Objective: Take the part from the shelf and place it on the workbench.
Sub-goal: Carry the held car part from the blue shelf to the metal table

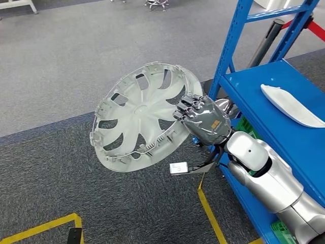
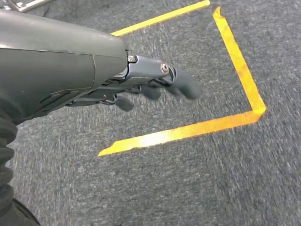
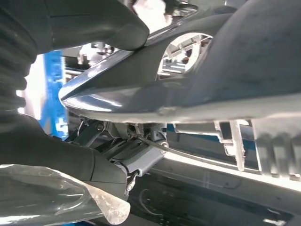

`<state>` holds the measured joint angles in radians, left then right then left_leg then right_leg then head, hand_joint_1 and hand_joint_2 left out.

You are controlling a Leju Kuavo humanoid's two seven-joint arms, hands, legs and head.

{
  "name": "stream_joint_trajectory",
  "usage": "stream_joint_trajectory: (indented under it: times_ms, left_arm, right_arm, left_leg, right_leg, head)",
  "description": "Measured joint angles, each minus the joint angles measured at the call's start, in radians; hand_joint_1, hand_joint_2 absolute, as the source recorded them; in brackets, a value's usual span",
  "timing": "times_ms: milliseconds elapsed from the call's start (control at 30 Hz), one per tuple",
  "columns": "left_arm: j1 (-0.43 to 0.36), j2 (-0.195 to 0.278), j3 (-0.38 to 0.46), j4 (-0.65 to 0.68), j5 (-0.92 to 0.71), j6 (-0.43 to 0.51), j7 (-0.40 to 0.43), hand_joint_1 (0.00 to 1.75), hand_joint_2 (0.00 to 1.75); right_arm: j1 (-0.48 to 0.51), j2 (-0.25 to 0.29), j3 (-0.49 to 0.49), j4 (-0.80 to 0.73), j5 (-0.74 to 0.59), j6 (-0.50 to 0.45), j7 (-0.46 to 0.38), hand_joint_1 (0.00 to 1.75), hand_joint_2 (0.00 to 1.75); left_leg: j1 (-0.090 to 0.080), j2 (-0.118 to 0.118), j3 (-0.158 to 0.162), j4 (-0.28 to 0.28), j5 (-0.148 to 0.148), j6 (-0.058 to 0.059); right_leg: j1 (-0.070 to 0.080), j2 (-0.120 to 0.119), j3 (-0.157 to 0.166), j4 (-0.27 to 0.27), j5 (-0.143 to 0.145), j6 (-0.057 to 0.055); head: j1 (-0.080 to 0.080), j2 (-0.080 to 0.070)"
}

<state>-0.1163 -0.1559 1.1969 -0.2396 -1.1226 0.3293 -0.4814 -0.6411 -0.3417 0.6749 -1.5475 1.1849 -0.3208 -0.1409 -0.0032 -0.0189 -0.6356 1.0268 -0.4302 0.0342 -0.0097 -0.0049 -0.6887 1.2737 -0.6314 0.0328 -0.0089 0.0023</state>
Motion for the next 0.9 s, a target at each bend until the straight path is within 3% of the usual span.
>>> stream_joint_trajectory:
  times_ms: [33, 67, 133, 200, 267, 300, 333, 400, 467, 500, 533, 567, 600, 667, 700, 767, 833, 900]
  left_arm:
    - [0.0, 0.0, 0.0, 0.0, 0.0, 0.0, 0.0, 0.0, 1.75]
    - [0.0, -0.001, 0.0, 0.0, 0.0, 0.0, 0.0, 0.0, 1.75]
    - [0.0, -0.001, -0.001, 0.0, 0.0, 0.0, 0.0, 0.0, 1.75]
    - [0.0, -0.001, -0.001, 0.0, 0.0, 0.0, 0.0, 0.0, 1.75]
    - [0.001, -0.001, -0.001, 0.0, 0.0, 0.0, 0.0, 0.0, 1.75]
    - [0.003, -0.001, -0.001, 0.0, 0.0, 0.0, 0.0, 0.0, 1.75]
    - [0.005, -0.001, -0.001, 0.0, 0.0, 0.0, 0.0, 0.0, 1.75]
    - [0.007, 0.0, -0.001, 0.0, 0.0, 0.0, 0.0, 0.0, 1.75]
    - [0.004, 0.0, -0.001, 0.0, 0.0, 0.0, 0.001, 0.0, 1.75]
    - [0.004, 0.0, -0.001, 0.0, 0.0, 0.0, 0.001, 0.0, 1.75]
    - [0.004, 0.0, -0.001, 0.0, 0.0, 0.0, 0.001, 0.0, 1.75]
    - [0.005, 0.0, -0.001, 0.0, 0.0, 0.0, 0.001, 0.0, 1.75]
    - [0.006, 0.0, -0.001, 0.0, 0.0, 0.0, 0.001, 0.0, 1.75]
    - [0.006, 0.0, -0.001, 0.0, 0.0, 0.0, 0.001, 0.0, 1.75]
    - [0.005, 0.0, -0.001, 0.0, 0.0, 0.0, 0.001, 0.0, 1.75]
    - [0.003, 0.0, -0.001, 0.0, 0.0, 0.0, 0.001, 0.0, 1.75]
    - [0.004, 0.0, -0.001, 0.0, 0.0, 0.001, 0.001, 0.0, 1.75]
    - [0.006, 0.001, -0.002, 0.0, 0.0, 0.002, 0.001, 0.0, 1.75]
  right_arm:
    - [0.002, 0.0, 0.0, 0.001, 0.0, 0.0, 0.0, 1.75, 1.75]
    - [0.003, 0.0, 0.0, 0.001, 0.0, 0.0, 0.0, 1.75, 1.75]
    - [0.002, 0.0, 0.001, 0.002, 0.0, 0.0, 0.0, 1.75, 1.75]
    - [0.0, 0.0, 0.0, 0.002, 0.0, 0.0, 0.0, 1.75, 1.75]
    - [0.0, 0.0, 0.0, 0.002, 0.0, 0.0, 0.0, 1.75, 1.75]
    - [0.0, 0.0, 0.0, 0.002, 0.0, 0.0, 0.0, 1.75, 1.75]
    - [0.0, 0.0, 0.0, 0.002, 0.0, 0.0, 0.0, 1.75, 1.75]
    - [0.0, -0.001, 0.0, 0.002, 0.001, 0.0, 0.0, 1.75, 1.75]
    - [0.0, -0.001, 0.0, 0.001, 0.001, 0.0, 0.0, 1.75, 1.75]
    - [0.001, -0.001, -0.001, 0.001, 0.0, 0.0, 0.0, 1.75, 1.75]
    - [0.003, -0.001, -0.001, 0.001, 0.0, 0.0, 0.0, 1.75, 1.75]
    - [0.005, -0.001, 0.0, 0.001, 0.0, 0.0, 0.0, 1.75, 1.75]
    - [0.007, -0.001, 0.0, 0.001, 0.0, 0.0, 0.0, 1.75, 1.75]
    - [0.01, -0.001, -0.001, 0.001, 0.0, 0.0, -0.001, 1.75, 1.75]
    - [0.011, -0.002, -0.001, 0.001, 0.0, 0.0, 0.0, 1.75, 1.75]
    - [0.012, -0.002, -0.002, 0.001, 0.0, -0.001, 0.0, 1.75, 1.75]
    - [0.014, -0.003, -0.003, 0.001, 0.001, -0.001, 0.0, 1.75, 1.75]
    - [0.016, -0.006, -0.005, 0.0, 0.001, -0.002, 0.001, 1.75, 1.75]
  left_leg:
    - [0.0, -0.011, 0.0, 0.0, 0.0, 0.0]
    - [0.0, -0.023, 0.001, 0.001, 0.0, 0.0]
    - [0.0, -0.048, 0.002, 0.003, 0.0, -0.001]
    - [0.0, -0.07, -0.003, 0.008, 0.001, -0.007]
    - [0.003, -0.089, -0.011, 0.01, 0.005, -0.018]
    - [0.005, -0.099, -0.014, 0.009, 0.008, -0.023]
    - [0.006, -0.097, -0.016, 0.01, 0.007, -0.028]
    - [0.003, -0.058, -0.034, 0.05, -0.021, -0.036]
    - [0.003, -0.01, -0.083, 0.162, -0.08, -0.044]
    - [0.005, -0.001, -0.111, 0.226, -0.105, -0.047]
    - [0.007, 0.003, -0.13, 0.27, -0.117, -0.049]
    - [0.009, 0.006, -0.134, 0.281, -0.111, -0.05]
    - [0.01, 0.01, -0.119, 0.251, -0.086, -0.051]
    - [0.007, 0.04, -0.055, 0.125, -0.023, -0.048]
    - [0.002, 0.059, -0.027, 0.067, -0.005, -0.044]
    - [-0.007, 0.082, -0.006, 0.017, -0.003, -0.034]
    - [-0.008, 0.064, -0.006, 0.01, -0.002, -0.022]
    - [-0.004, 0.043, -0.001, 0.006, 0.0, -0.011]
  right_leg:
    - [0.0, 0.003, -0.024, 0.037, -0.003, 0.001]
    - [0.0, 0.004, -0.03, 0.036, 0.014, 0.0]
    - [-0.002, 0.018, 0.013, -0.074, 0.091, -0.004]
    - [-0.006, 0.055, 0.072, -0.195, 0.14, -0.008]
    - [-0.005, 0.072, 0.095, -0.235, 0.141, -0.01]
    - [-0.005, 0.063, 0.098, -0.241, 0.142, -0.012]
    - [-0.005, 0.053, 0.1, -0.244, 0.144, -0.017]
    - [-0.006, 0.031, 0.106, -0.251, 0.148, -0.028]
    - [-0.005, 0.008, 0.109, -0.252, 0.146, -0.035]
    - [-0.003, -0.004, 0.109, -0.252, 0.145, -0.036]
    - [-0.003, -0.016, 0.11, -0.252, 0.144, -0.037]
    - [-0.002, -0.028, 0.112, -0.252, 0.142, -0.038]
    - [-0.002, -0.039, 0.114, -0.252, 0.141, -0.037]
    - [0.0, -0.059, 0.12, -0.252, 0.135, -0.033]
    - [0.002, -0.067, 0.122, -0.25, 0.131, -0.029]
    - [0.008, -0.084, 0.124, -0.25, 0.126, -0.02]
    - [0.008, -0.101, 0.126, -0.25, 0.119, -0.011]
    - [0.004, -0.075, 0.114, -0.218, 0.093, -0.002]
  head:
    - [0.0, 0.0]
    - [0.0, 0.0]
    - [0.0, 0.0]
    - [0.0, 0.0]
    - [-0.001, 0.0]
    - [-0.001, 0.0]
    - [-0.001, 0.0]
    - [-0.005, 0.0]
    - [-0.009, 0.0]
    - [-0.01, 0.0]
    - [-0.009, 0.0]
    - [-0.009, 0.0]
    - [-0.009, 0.0]
    - [-0.009, 0.0]
    - [-0.01, 0.0]
    - [-0.008, 0.0]
    - [-0.007, 0.0]
    - [-0.004, 0.0]
